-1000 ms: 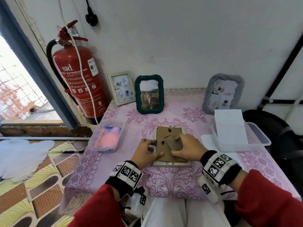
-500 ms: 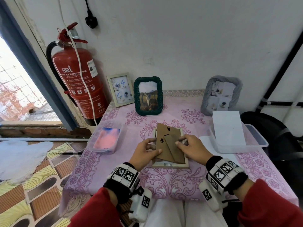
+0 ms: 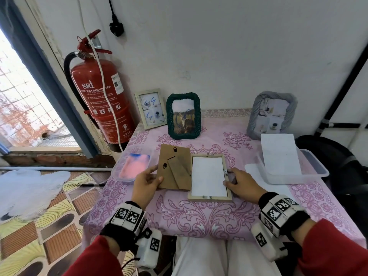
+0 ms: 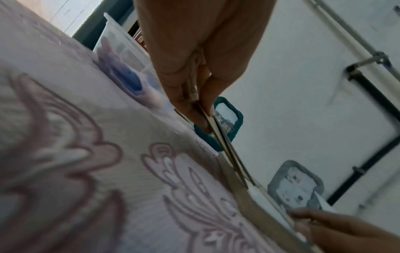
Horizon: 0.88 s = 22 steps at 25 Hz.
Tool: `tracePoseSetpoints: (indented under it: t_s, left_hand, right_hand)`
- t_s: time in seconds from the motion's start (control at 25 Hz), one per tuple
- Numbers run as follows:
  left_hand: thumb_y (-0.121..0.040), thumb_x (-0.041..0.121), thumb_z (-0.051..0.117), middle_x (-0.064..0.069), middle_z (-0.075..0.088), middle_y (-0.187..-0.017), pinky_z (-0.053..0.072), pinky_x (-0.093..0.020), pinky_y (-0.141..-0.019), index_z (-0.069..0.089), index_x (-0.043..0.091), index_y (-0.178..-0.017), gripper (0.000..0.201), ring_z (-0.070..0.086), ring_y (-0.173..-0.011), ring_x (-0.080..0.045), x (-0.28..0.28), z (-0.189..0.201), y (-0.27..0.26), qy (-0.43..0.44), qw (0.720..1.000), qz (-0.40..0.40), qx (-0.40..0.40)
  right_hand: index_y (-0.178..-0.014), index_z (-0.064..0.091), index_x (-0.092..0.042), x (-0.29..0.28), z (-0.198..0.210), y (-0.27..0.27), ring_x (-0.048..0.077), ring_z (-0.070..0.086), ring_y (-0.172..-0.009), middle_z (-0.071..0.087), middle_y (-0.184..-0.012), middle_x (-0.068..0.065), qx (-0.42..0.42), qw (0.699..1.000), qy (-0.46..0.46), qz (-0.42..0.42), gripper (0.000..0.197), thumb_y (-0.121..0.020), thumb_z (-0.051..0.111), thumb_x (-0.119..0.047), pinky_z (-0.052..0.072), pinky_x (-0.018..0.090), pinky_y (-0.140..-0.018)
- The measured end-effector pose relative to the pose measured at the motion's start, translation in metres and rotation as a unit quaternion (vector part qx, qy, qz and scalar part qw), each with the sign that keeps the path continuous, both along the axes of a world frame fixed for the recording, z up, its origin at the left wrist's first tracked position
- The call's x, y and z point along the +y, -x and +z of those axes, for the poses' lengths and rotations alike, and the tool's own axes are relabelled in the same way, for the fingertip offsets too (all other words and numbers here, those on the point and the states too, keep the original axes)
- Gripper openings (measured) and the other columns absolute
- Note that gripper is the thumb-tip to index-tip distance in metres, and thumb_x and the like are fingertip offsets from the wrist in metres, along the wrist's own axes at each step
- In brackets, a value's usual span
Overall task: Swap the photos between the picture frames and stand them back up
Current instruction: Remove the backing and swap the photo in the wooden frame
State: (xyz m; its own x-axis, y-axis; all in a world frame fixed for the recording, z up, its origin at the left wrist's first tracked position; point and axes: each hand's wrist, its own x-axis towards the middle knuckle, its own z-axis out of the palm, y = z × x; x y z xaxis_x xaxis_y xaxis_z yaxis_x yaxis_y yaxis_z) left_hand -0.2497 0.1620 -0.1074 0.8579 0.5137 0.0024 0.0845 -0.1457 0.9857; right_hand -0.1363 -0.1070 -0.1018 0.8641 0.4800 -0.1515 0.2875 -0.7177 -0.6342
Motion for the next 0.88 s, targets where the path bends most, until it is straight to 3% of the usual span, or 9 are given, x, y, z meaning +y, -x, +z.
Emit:
tracePoseSetpoints:
  t_s: [0.2,0.28,0.36,0.4,0.56,0.72,0.8,0.88]
  left_hand:
    - [-0.09,-0.009,0.048,-0.018,0.061,-0.109,0.05,-0.028,-0.08,0.045,0.0,-0.133,0.044,0.059,-0.097,-0.025,0.004,-0.001,0.01,-0.098,0.994,0.023,0.039]
    - [-0.09,-0.005,0.049,-0.019,0.059,-0.121,0.041,-0.023,-0.088,0.045,0.001,-0.134,0.044,0.057,-0.11,-0.03,0.003,-0.002,0.011,-0.162,0.983,0.028,0.08]
    - [-0.091,-0.003,0.049,-0.017,0.056,-0.129,0.032,-0.014,-0.086,0.044,0.0,-0.134,0.044,0.052,-0.118,-0.029,0.003,-0.002,0.011,-0.226,0.967,0.01,0.115]
    - [-0.091,-0.003,0.047,-0.018,0.053,-0.131,0.031,-0.015,-0.09,0.042,0.0,-0.135,0.044,0.049,-0.121,-0.03,0.002,-0.002,0.011,-0.242,0.961,-0.005,0.132]
    - [-0.09,-0.006,0.044,-0.02,0.041,-0.133,0.027,-0.025,-0.105,0.04,-0.001,-0.137,0.047,0.04,-0.126,-0.032,0.0,-0.006,0.011,-0.279,0.941,-0.045,0.187]
    - [-0.087,-0.008,0.046,-0.012,0.034,-0.148,0.019,-0.019,-0.11,0.044,0.006,-0.137,0.052,0.033,-0.137,-0.025,-0.01,-0.007,0.012,-0.336,0.929,-0.074,0.134]
    - [-0.093,0.005,0.047,-0.007,0.028,-0.153,0.015,-0.02,-0.112,0.041,0.011,-0.14,0.048,0.025,-0.142,-0.022,-0.016,-0.005,0.007,-0.332,0.929,-0.105,0.122]
    - [-0.095,0.026,0.05,-0.004,0.015,-0.157,0.008,-0.032,-0.118,0.029,0.02,-0.146,0.055,0.008,-0.147,-0.022,-0.019,-0.005,0.002,-0.35,0.905,-0.178,0.167]
  right_hand:
    - [-0.132,0.043,-0.008,-0.001,0.002,0.001,0.017,0.052,-0.078,0.061,-0.093,0.015,0.007,1.0,-0.008,-0.004,0.047,-0.091,0.057,-0.025,0.028,0.023,-0.057]
    - [-0.132,0.043,-0.007,0.0,0.003,0.002,0.019,0.053,-0.077,0.059,-0.085,0.011,0.011,1.0,-0.01,-0.003,0.047,-0.091,0.057,-0.024,0.028,0.024,-0.057]
    - [-0.133,0.042,-0.007,0.0,0.004,0.002,0.019,0.053,-0.077,0.058,-0.083,0.009,0.013,1.0,-0.009,-0.003,0.047,-0.091,0.057,-0.025,0.028,0.024,-0.056]
    - [-0.133,0.042,-0.007,-0.001,0.005,0.003,0.019,0.053,-0.077,0.058,-0.081,0.008,0.014,1.0,-0.009,-0.003,0.047,-0.092,0.057,-0.024,0.029,0.024,-0.055]
    - [-0.133,0.042,-0.007,-0.001,0.007,0.004,0.018,0.051,-0.075,0.051,-0.069,-0.003,0.012,1.0,-0.015,0.002,0.047,-0.092,0.057,-0.023,0.032,0.009,-0.049]
    - [-0.133,0.042,-0.006,-0.001,0.008,0.005,0.018,0.053,-0.075,0.054,-0.071,0.0,0.019,1.0,-0.021,-0.001,0.047,-0.092,0.057,-0.023,0.031,0.021,-0.055]
    - [-0.133,0.043,-0.006,-0.002,0.008,0.006,0.019,0.054,-0.076,0.058,-0.078,0.005,0.022,0.999,-0.023,-0.002,0.047,-0.092,0.057,-0.023,0.03,0.023,-0.059]
    - [-0.132,0.043,-0.006,-0.002,0.009,0.007,0.019,0.054,-0.076,0.06,-0.081,0.009,0.022,0.999,-0.024,-0.001,0.046,-0.092,0.057,-0.023,0.03,0.023,-0.059]
